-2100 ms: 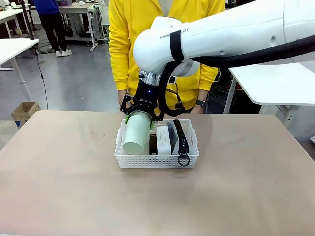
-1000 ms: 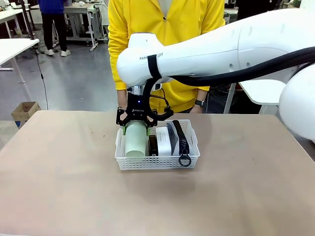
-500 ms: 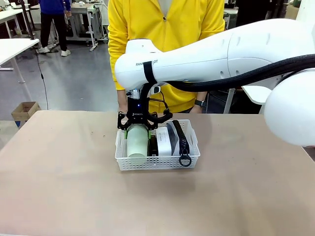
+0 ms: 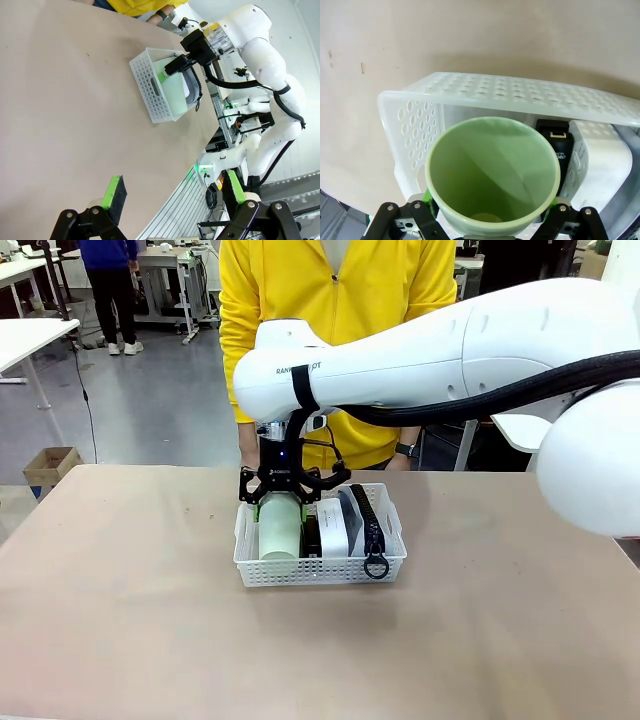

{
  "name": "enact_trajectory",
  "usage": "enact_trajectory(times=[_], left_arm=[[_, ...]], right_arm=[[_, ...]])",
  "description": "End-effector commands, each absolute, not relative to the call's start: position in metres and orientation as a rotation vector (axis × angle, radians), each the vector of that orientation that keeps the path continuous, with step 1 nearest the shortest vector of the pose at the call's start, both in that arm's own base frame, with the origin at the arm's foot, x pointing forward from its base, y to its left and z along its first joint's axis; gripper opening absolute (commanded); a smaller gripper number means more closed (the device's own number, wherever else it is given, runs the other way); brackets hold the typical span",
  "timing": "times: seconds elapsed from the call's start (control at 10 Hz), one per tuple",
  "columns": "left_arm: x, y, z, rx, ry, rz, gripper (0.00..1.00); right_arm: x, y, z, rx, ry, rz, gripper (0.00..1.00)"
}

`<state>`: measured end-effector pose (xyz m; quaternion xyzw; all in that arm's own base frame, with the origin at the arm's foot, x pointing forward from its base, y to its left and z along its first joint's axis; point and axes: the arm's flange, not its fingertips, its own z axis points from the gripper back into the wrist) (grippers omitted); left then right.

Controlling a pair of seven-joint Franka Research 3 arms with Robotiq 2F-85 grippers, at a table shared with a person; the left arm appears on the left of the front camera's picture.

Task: Efficiently arrange items inside the basket to fit them all.
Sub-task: Pick up the Reusable plastic cup and place it inside the Organizing basket.

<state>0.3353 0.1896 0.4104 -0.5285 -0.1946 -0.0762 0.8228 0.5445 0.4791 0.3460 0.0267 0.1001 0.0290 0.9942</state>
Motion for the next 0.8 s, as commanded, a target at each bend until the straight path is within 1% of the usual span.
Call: enact_trajectory(times=[0.0, 0.1, 0.2, 0.7], left_arm=[[0.3348, 0.1868, 0.4123, -1.135, -0.428, -0.141, 1.0], [0.3348, 0.1868, 0.4123, -1.135, -0.428, -0.141, 1.0], [0.3348, 0.1868, 0.4123, -1.135, -0.428, -0.141, 1.0], [0.3348, 0.1868, 0.4123, -1.135, -0.428, -0.141, 1.0]], right_arm=[[0.5507, 0.4823, 0.3486, 0.079, 0.19, 0.024, 0.93], [0.5511, 0.4823, 0.348, 0.083, 0.198, 0.027, 0.93], [0.5521, 0.4822, 0.3474, 0.089, 0.213, 0.029, 1.0], [0.5529, 0.484, 0.3445, 0.085, 0.225, 0.034, 1.0]])
